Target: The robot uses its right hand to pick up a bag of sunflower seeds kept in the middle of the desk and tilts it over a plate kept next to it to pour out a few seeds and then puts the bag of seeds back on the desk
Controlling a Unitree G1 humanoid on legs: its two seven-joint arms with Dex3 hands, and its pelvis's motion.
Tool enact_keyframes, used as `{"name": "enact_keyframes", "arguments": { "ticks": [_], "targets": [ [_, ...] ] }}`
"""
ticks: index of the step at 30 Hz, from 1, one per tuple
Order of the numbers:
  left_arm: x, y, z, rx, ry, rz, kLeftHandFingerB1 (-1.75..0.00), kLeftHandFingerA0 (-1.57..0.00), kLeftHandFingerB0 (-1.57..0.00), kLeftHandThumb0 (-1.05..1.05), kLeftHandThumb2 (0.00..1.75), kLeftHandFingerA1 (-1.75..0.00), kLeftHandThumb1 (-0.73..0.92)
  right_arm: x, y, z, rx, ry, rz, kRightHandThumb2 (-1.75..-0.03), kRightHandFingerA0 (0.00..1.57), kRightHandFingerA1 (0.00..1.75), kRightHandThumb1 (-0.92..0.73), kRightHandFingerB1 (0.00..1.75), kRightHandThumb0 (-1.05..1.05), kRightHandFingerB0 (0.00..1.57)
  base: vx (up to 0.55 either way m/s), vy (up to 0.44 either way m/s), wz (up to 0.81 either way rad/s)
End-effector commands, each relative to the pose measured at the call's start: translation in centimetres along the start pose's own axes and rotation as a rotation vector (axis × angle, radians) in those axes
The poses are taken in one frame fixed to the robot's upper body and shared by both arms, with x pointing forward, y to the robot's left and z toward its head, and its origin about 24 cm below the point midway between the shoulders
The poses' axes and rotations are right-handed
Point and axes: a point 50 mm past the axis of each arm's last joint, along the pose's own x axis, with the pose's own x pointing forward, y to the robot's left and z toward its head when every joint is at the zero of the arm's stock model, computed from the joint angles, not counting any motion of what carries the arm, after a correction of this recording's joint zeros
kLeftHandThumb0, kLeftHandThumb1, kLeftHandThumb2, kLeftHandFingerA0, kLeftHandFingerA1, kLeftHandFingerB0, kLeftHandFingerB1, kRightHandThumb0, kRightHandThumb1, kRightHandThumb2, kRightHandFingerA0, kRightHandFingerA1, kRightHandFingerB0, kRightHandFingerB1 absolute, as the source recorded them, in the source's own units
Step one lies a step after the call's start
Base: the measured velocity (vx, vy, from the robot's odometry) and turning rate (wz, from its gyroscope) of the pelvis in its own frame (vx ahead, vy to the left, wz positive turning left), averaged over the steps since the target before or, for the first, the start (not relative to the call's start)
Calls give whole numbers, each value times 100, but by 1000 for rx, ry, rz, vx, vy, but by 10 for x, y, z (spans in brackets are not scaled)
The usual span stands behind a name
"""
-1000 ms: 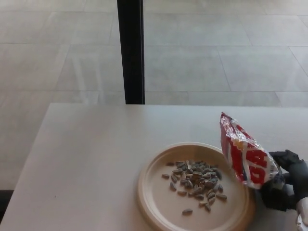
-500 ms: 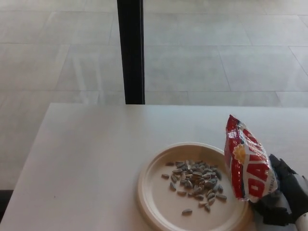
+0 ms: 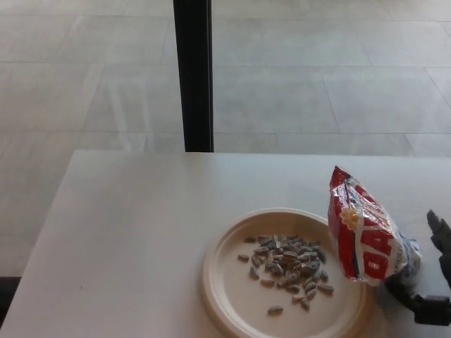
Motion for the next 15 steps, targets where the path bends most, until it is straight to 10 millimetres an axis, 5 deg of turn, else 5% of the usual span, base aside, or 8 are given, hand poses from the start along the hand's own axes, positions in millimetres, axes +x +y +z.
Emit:
{"name": "enact_keyframes", "arguments": {
  "ticks": [1, 6, 7, 8, 10, 11, 12, 15],
  "targets": [
    [-2, 5, 1, 16, -11, 12, -65, -14, -16, -95, 133, -73, 85, 0, -27, -5, -72, -5, -71, -95, 0, 27, -60, 0, -103, 0, 0, 0, 0],
    [-1, 5, 2, -11, -4, 20, -66, -15, -16, -95, 133, -75, 85, -5, -44, -12, -107, -56, -32, -73, 0, 0, -48, 0, -101, 0, 0, 0, 0],
    [-1, 5, 2, -2, -6, 19, -66, -15, -16, -94, 133, -74, 85, -7, -47, -13, -111, -51, -10, -95, 0, 28, -58, 0, -101, 0, 0, 0, 0],
    [-1, 5, 2, 16, -6, 21, -66, -17, -11, -98, 101, -81, 92, -12, -53, -17, -118, -44, 29, -73, 0, 0, -52, 0, -100, 0, 0, 0, 0],
    [1, 3, 3, 8, -8, 14, -66, -15, -17, -93, 132, -73, 86, -16, -59, -23, -124, -38, 62, -73, 0, 0, -52, 0, -99, 0, 0, 0, 0],
    [1, 2, 4, 18, -10, 3, -63, -14, -6, -96, 96, -80, 92, -21, -66, -29, -139, -28, 97, -73, 0, 0, -52, 0, -98, 0, 0, 0, 0],
    [1, 2, 4, 16, -16, 1, -66, -7, -19, -93, 133, -69, 86, -26, -72, -34, -140, -23, 114, -72, 0, 0, -51, 0, -95, 0, 0, 0, 0],
    [1, 4, 6, 11, -15, 10, -63, -6, -18, -94, 132, -68, 85, -40, -117, -66, -122, 102, 408, -83, 0, 22, -51, 0, -88, 0, 0, 0, 0]
  ]
}}
